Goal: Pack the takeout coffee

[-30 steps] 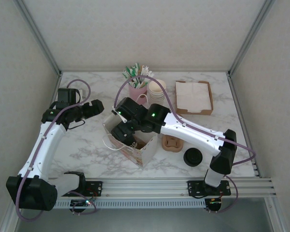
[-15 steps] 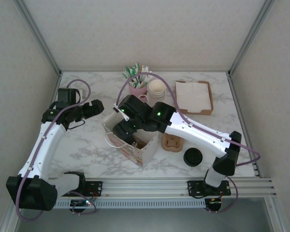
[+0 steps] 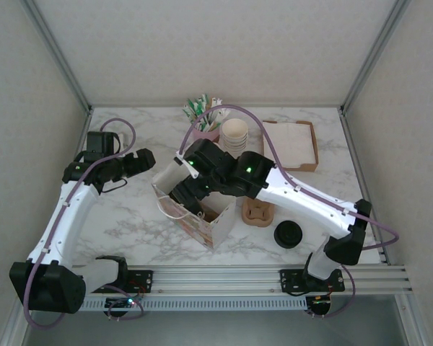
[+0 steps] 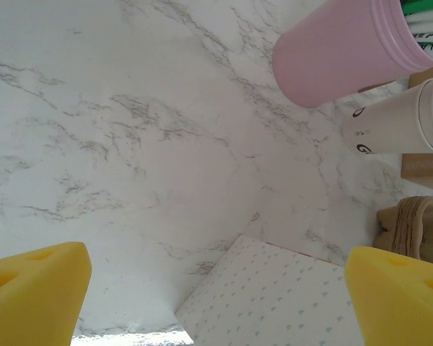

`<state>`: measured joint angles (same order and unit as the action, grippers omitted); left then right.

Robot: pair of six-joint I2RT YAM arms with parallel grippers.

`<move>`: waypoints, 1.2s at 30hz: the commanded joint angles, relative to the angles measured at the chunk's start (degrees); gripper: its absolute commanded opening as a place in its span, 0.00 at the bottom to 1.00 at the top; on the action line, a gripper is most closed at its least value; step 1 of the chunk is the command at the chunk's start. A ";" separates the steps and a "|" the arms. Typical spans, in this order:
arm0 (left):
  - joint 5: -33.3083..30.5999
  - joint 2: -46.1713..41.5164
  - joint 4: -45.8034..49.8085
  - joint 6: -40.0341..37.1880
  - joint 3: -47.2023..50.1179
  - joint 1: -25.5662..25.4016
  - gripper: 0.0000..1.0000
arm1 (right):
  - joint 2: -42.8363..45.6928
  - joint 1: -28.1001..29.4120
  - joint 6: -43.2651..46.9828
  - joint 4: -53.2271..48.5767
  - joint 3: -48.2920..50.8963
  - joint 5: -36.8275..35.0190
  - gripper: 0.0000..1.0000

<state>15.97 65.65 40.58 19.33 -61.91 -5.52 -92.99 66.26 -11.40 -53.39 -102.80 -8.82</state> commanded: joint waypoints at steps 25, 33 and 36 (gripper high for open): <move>0.16 -4.44 -2.68 0.13 1.34 0.15 0.91 | 6.74 -8.35 5.06 14.26 -6.36 -10.34 0.66; 1.44 -6.10 -5.20 0.65 2.92 0.16 0.90 | -4.49 -19.68 4.20 15.24 -14.55 -2.43 0.61; 2.09 -6.41 -5.81 0.82 3.36 0.08 0.89 | -9.21 -23.00 4.88 15.39 -18.12 2.17 0.60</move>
<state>16.29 60.55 36.51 19.40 -59.18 -5.52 -99.26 45.52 -6.81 -39.59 -117.25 -11.90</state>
